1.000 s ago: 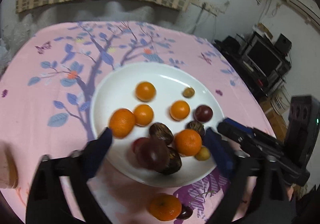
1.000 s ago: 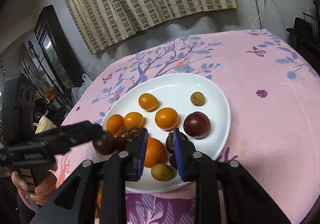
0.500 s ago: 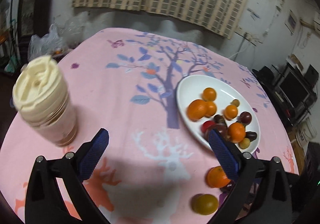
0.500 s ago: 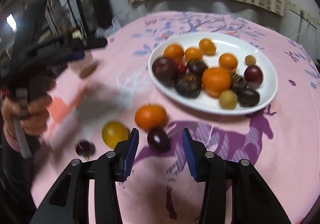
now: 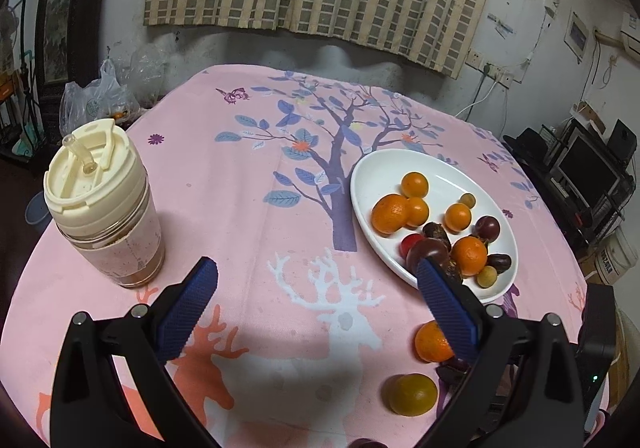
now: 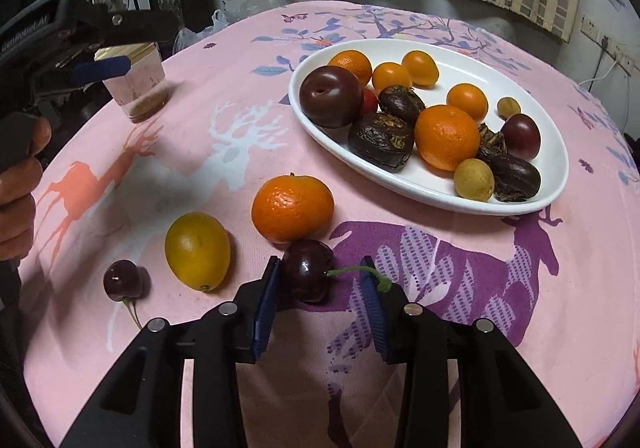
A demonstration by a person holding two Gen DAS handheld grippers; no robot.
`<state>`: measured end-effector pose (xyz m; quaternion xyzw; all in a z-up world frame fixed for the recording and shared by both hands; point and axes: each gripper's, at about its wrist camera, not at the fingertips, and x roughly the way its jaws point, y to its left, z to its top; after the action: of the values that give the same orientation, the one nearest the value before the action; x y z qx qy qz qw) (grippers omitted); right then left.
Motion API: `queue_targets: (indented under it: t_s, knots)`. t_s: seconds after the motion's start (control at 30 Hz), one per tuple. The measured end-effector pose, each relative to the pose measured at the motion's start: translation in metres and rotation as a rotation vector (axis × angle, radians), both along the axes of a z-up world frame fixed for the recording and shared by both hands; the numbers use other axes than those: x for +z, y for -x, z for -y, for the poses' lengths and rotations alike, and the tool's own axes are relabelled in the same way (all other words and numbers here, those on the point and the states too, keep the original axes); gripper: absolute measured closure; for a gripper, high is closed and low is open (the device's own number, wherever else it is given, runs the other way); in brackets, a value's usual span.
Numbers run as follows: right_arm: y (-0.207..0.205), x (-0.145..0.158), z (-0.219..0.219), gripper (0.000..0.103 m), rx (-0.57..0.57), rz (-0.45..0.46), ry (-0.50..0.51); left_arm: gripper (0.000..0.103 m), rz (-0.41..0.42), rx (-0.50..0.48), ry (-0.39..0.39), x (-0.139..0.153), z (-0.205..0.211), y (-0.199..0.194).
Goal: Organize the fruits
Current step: 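Grasp a red cherry with the right tool while the left tool grasps a yellow lemon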
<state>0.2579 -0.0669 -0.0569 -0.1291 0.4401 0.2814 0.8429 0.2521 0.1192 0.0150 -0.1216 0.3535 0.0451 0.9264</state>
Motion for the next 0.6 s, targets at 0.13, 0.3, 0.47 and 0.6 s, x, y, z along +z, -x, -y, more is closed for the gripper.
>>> queue_targets:
  t_s: [0.13, 0.3, 0.47, 0.6]
  knots:
    - [0.003, 0.0, -0.003, 0.075, 0.01, 0.027, 0.016, 0.005, -0.016, 0.005, -0.011, -0.003, 0.001, -0.002]
    - [0.006, 0.003, 0.002, 0.076, 0.017, 0.012, -0.006, 0.005, -0.035, -0.006, -0.016, -0.006, 0.002, -0.003]
    - [0.005, 0.021, 0.02, 0.076, -0.025, 0.006, -0.109, 0.005, -0.105, -0.216, 0.042, -0.015, 0.02, -0.004]
    - [0.006, 0.034, 0.037, 0.076, -0.072, 0.023, -0.171, 0.018, -0.11, -0.379, -0.07, -0.019, 0.057, 0.008]
